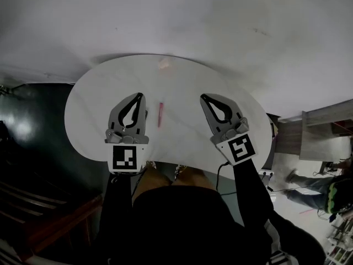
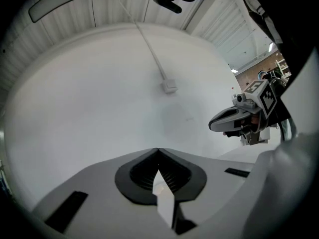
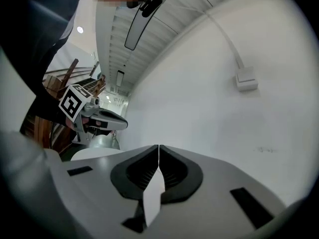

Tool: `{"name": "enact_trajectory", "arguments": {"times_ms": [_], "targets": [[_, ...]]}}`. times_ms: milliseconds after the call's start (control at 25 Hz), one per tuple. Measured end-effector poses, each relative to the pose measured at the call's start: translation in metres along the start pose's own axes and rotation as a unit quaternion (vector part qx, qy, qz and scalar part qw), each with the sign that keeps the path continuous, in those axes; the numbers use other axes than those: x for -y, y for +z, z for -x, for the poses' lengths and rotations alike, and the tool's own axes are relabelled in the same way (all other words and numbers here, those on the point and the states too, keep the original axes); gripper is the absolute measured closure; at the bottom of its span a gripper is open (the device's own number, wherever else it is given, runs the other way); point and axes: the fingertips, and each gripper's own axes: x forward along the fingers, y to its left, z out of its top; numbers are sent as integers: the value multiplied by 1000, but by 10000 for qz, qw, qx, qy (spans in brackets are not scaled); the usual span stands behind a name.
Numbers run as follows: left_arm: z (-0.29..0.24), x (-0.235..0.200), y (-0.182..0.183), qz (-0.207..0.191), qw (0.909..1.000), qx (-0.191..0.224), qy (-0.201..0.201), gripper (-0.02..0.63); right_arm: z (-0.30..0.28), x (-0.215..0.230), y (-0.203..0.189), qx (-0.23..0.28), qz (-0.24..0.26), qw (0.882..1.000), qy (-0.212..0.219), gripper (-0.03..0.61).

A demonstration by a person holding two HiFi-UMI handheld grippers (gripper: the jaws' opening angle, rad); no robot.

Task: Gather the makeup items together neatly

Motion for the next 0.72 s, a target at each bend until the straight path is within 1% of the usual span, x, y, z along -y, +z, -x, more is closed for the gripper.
{"name": "enact_trajectory", "arguments": {"times_ms": [280,480,600,720], "targets": [[-11,6,-3,-105,9999,-55,-73,598,-4,7,-7,-12,-59,10000,41,548],[-15,-8,-7,-108,9998,-3,-180,598,-21,-2,-14,-166,-10,9999,32,548],[-23,-16,-13,-58,9997,29,-245,598,-37,0,-23,-388,335,9987,24,548],[-40,-28,-24,-65,9994,-4,-341,598,-65,4,-45,-965,760,9923,185,546]]}}
